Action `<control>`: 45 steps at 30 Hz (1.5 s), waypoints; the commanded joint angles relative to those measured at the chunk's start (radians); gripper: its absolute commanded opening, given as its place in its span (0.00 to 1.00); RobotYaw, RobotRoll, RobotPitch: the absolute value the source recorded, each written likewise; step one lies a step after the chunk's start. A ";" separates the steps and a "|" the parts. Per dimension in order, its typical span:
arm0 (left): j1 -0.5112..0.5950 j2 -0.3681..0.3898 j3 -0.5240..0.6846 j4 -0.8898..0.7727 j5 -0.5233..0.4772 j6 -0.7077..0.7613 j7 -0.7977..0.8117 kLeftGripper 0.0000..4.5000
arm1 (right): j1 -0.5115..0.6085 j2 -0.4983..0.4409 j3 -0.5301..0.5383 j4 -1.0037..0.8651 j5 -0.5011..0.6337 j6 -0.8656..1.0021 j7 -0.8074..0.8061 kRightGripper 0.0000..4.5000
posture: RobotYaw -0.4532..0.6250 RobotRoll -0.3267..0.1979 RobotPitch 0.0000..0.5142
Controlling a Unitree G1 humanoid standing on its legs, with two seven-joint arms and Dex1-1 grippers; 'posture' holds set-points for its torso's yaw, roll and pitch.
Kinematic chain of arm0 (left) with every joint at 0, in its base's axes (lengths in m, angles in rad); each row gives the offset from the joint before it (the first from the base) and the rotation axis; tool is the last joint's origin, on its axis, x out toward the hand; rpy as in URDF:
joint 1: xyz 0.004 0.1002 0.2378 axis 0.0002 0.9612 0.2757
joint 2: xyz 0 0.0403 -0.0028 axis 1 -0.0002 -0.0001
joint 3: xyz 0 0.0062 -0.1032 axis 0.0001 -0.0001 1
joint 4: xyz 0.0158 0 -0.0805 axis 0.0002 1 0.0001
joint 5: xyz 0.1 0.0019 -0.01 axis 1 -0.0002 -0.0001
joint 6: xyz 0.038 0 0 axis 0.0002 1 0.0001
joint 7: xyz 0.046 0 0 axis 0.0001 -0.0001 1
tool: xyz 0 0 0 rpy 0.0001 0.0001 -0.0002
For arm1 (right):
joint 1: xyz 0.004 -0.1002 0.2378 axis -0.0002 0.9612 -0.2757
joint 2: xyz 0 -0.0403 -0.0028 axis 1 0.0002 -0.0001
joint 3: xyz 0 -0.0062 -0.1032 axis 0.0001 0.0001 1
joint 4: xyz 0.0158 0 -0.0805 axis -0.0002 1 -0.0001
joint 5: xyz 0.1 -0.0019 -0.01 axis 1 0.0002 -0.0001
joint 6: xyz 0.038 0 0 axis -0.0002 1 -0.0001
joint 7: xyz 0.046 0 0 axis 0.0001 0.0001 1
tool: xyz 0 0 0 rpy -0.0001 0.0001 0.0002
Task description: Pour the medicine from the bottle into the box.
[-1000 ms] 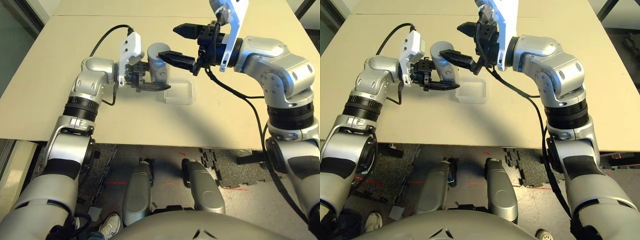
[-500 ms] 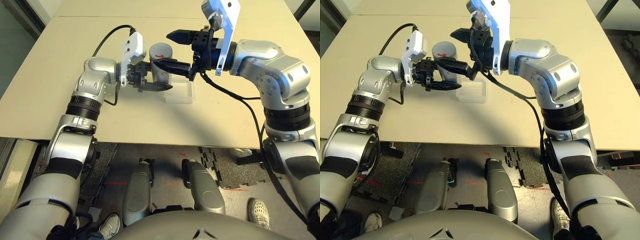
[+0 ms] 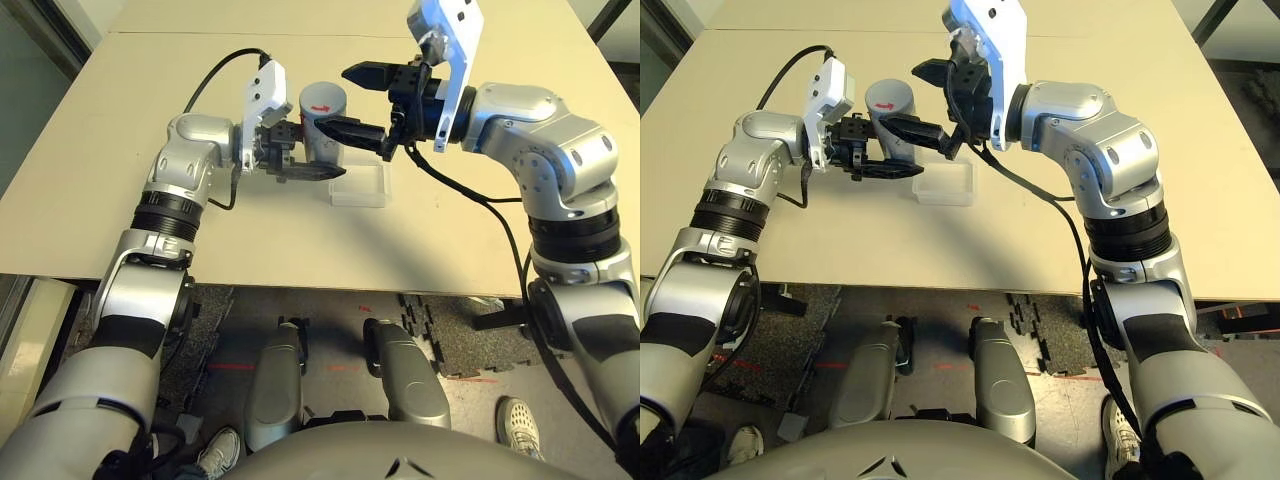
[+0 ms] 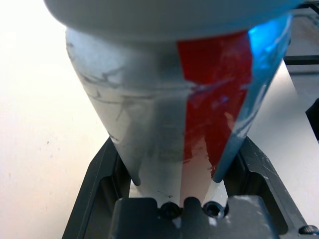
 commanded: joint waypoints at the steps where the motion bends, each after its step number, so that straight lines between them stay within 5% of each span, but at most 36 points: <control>1: 0.002 0.005 0.014 0.031 0.006 -0.019 -0.007 0.60 | 0.031 -0.030 -0.074 -0.065 0.056 0.063 -0.012 1.00 | 0.39 0.62 0.33; 8: -0.020 0.004 0.020 0.111 0.022 -0.059 -0.010 0.60 | 0.086 -0.087 -0.137 -0.148 0.132 0.150 -0.025 1.00 | 0.37 0.62 0.33; 12: -0.041 -0.007 0.017 0.157 0.030 -0.082 -0.009 0.60 | 0.081 -0.045 -0.103 -0.198 0.169 0.184 -0.046 1.00 | 0.36 0.62 0.33; 21: -0.063 -0.036 0.008 0.179 0.040 -0.106 -0.021 0.60 | 0.002 0.048 0.037 -0.096 0.050 0.073 -0.086 1.00 | 0.36 0.62 0.32; 45: -0.036 -0.063 -0.001 0.110 0.044 -0.086 -0.039 0.60 | -0.055 0.117 0.086 0.019 -0.043 -0.005 -0.053 1.00 | 0.37 0.62 0.33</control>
